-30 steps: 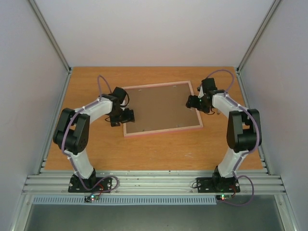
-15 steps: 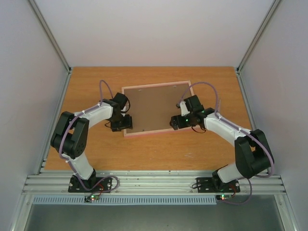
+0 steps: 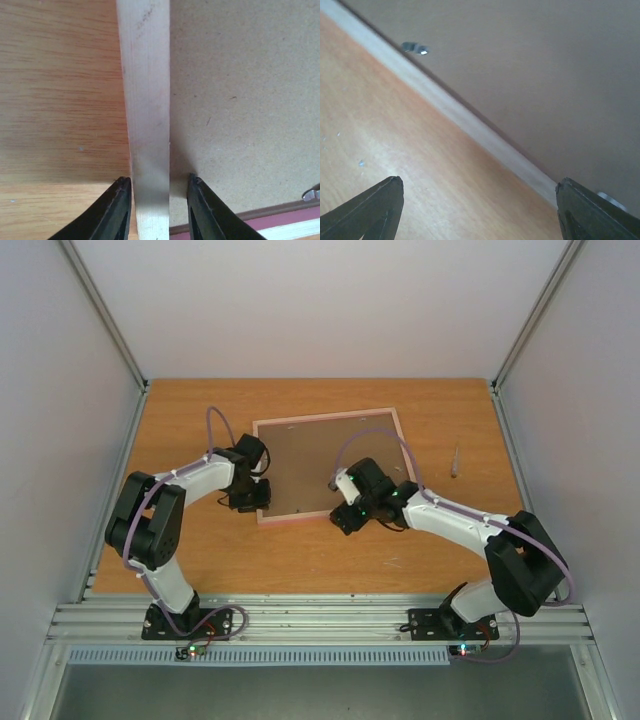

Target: Take the photo out of the frame

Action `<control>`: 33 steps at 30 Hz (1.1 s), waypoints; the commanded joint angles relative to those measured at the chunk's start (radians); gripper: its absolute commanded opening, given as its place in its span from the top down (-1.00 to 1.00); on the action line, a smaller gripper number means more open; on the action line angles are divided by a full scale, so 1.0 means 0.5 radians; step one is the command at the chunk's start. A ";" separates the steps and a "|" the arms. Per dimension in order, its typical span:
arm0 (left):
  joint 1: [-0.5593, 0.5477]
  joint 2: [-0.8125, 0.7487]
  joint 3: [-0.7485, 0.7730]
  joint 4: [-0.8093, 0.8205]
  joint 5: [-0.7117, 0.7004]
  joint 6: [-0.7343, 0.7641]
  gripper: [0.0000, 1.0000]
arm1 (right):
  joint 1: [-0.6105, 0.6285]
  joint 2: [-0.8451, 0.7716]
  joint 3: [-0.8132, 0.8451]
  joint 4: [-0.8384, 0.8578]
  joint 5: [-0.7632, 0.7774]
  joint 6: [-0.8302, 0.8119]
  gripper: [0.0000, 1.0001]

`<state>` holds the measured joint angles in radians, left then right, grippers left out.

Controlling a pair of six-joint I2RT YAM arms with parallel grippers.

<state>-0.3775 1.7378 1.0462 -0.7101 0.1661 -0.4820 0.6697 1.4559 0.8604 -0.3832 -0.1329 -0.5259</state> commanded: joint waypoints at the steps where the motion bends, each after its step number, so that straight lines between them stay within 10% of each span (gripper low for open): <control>1: -0.006 0.003 -0.016 0.069 -0.036 0.021 0.41 | 0.216 0.050 0.014 0.034 0.290 -0.324 -0.67; 16: -0.006 -0.130 0.021 -0.039 -0.048 0.062 0.86 | 0.575 0.297 -0.024 0.261 1.028 -0.589 -0.63; 33: -0.006 -0.269 0.079 -0.191 -0.038 0.099 0.92 | 0.709 0.647 -0.087 0.853 1.510 -0.839 -0.60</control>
<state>-0.3771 1.6535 1.0454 -0.8070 0.1150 -0.4633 1.0164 1.7275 0.8379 -0.0704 0.5308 -0.8909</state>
